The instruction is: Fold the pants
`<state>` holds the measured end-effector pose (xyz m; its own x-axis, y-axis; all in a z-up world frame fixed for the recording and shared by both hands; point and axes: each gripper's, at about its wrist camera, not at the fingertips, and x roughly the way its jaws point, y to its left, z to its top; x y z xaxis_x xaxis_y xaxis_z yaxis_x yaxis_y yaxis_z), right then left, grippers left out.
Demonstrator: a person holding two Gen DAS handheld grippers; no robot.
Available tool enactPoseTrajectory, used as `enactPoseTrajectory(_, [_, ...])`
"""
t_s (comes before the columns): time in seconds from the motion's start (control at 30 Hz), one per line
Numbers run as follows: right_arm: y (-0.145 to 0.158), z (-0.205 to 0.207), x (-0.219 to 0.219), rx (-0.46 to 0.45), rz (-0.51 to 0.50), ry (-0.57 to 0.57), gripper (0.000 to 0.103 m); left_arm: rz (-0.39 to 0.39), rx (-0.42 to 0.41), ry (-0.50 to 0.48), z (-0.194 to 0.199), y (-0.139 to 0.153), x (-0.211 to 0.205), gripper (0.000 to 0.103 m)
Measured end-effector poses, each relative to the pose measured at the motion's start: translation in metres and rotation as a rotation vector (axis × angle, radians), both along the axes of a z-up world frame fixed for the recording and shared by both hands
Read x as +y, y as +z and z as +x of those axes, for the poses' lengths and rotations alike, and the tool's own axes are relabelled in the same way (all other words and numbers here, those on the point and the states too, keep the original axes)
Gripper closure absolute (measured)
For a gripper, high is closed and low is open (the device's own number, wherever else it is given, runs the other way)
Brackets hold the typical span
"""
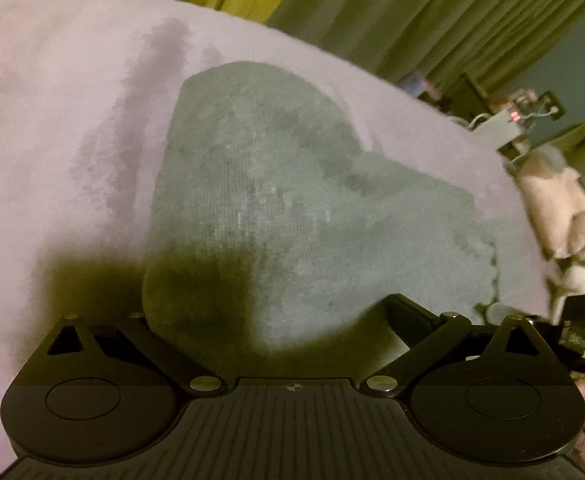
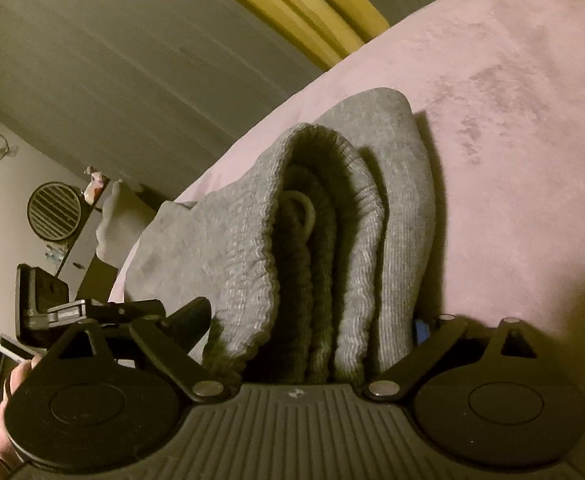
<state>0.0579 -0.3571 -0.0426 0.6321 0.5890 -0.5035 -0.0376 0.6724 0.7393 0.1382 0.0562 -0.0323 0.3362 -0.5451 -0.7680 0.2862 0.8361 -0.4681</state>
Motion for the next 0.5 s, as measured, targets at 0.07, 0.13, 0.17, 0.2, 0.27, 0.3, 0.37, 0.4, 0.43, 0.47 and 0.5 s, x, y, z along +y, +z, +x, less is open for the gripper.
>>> enactPoseTrajectory(0.07, [0.000,0.000,0.004,-0.001,-0.008,-0.012,0.008,-0.019,-0.001,-0.002,0.001,0.000,0.001,0.005])
enactPoseTrajectory(0.13, [0.002,0.002,0.010,0.003,-0.024,-0.023,0.008,-0.008,-0.001,-0.002,0.002,-0.002,0.001,0.008])
enactPoseTrajectory(0.17, [0.003,0.003,0.012,0.008,-0.026,-0.033,0.008,0.001,-0.002,-0.002,0.002,-0.002,-0.001,0.008])
enactPoseTrajectory(0.2, [0.003,0.004,0.015,0.014,-0.029,-0.044,0.008,0.017,-0.003,-0.002,0.002,-0.002,-0.002,0.008])
enactPoseTrajectory(0.27, [0.005,0.006,0.021,0.026,-0.044,-0.062,0.008,0.044,-0.012,-0.013,0.001,-0.003,-0.007,0.008])
enactPoseTrajectory(0.3, [0.007,0.006,0.025,0.030,-0.062,-0.064,0.009,0.057,-0.018,-0.019,0.000,-0.002,-0.011,0.008])
enactPoseTrajectory(0.37, [0.013,0.007,0.036,0.038,-0.145,-0.063,0.020,0.076,-0.037,-0.032,-0.002,-0.001,-0.016,0.009])
enactPoseTrajectory(0.4, [0.016,0.009,0.042,0.039,-0.194,-0.054,0.022,0.074,-0.044,-0.041,-0.003,0.000,-0.016,0.013])
enactPoseTrajectory(0.43, [0.019,0.009,0.048,0.039,-0.239,-0.050,0.024,0.068,-0.056,-0.049,-0.004,0.002,-0.016,0.018])
enactPoseTrajectory(0.47, [0.024,0.009,0.054,0.045,-0.278,-0.056,0.027,0.063,-0.063,-0.055,-0.005,0.003,-0.017,0.020])
enactPoseTrajectory(0.5, [0.027,0.009,0.059,0.049,-0.303,-0.061,0.028,0.060,-0.068,-0.056,-0.006,0.004,-0.016,0.024])
